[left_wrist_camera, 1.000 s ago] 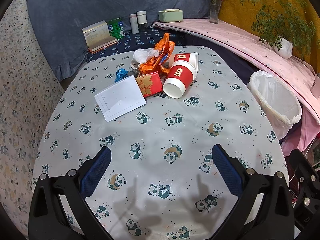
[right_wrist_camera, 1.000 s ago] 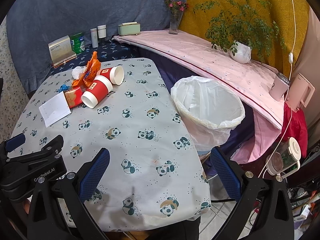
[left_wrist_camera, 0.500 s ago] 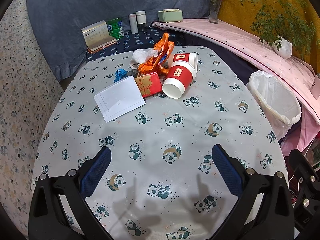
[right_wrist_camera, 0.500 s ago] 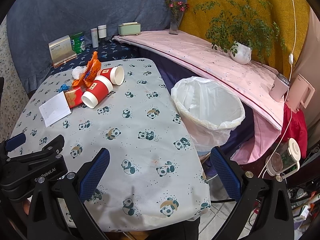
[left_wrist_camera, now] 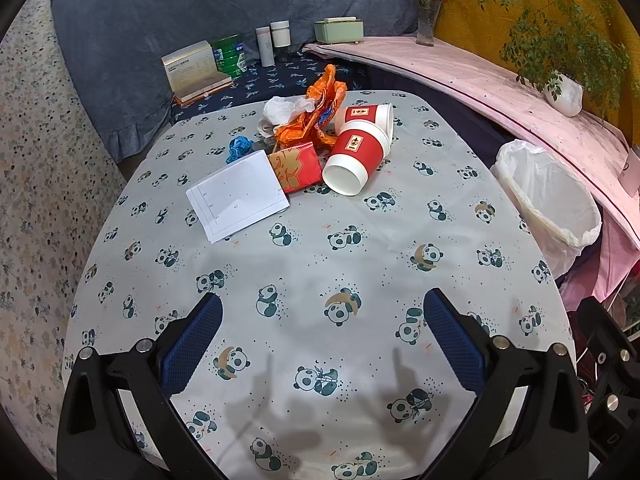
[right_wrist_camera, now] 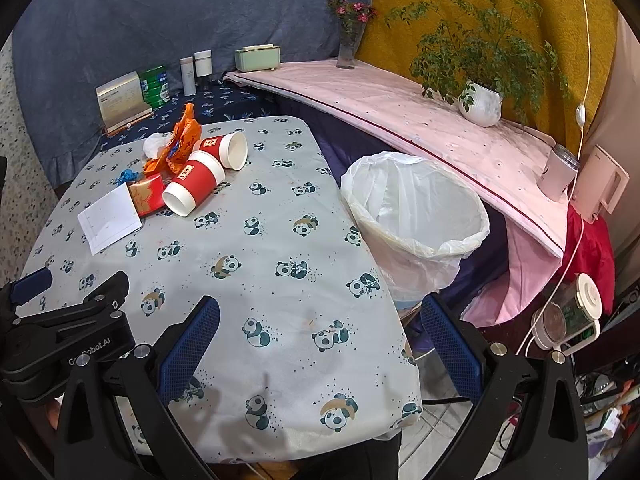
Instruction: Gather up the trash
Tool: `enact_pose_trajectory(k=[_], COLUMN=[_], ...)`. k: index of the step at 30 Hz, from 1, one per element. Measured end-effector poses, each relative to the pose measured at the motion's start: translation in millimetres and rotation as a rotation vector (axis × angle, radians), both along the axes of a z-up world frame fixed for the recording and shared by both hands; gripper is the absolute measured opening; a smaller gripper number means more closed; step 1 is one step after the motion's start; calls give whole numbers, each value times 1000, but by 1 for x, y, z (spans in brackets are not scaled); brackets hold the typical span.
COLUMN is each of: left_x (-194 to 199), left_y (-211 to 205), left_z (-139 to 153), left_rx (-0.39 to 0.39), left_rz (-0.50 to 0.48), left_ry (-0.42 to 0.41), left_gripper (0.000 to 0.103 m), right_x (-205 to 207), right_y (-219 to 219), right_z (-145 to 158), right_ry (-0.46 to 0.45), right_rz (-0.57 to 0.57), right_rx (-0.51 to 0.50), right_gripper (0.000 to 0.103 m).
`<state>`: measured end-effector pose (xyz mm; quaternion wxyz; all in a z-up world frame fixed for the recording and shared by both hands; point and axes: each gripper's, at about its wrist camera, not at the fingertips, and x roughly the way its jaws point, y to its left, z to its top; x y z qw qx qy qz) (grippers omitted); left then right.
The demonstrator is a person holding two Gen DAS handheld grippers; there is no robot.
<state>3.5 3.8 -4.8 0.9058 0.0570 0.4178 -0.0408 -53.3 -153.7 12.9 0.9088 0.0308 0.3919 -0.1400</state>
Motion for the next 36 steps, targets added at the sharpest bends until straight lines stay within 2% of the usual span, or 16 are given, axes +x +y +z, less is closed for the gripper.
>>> enact_pose_trajectory(k=[11,20,31,36], left_x=[-1,14,84,123], left_y=[1,21,94,132], left_z=[-2,-6,-25,-39], left_rx=[-4,-26,-71,-138], left_rz=[2,27,120,155], left_ry=[4,-6,9,40], left_gripper=[96,96,96,96], right_x=[-2,7,58,98], right_y=[0,1,26,48], right_z=[-2,-5,-13,-20], right_ry=[0,4,-1,6], right_rz=[-6,-9,54,102], right_rx=[3,13,31,68], right_gripper=[96,96,96,96])
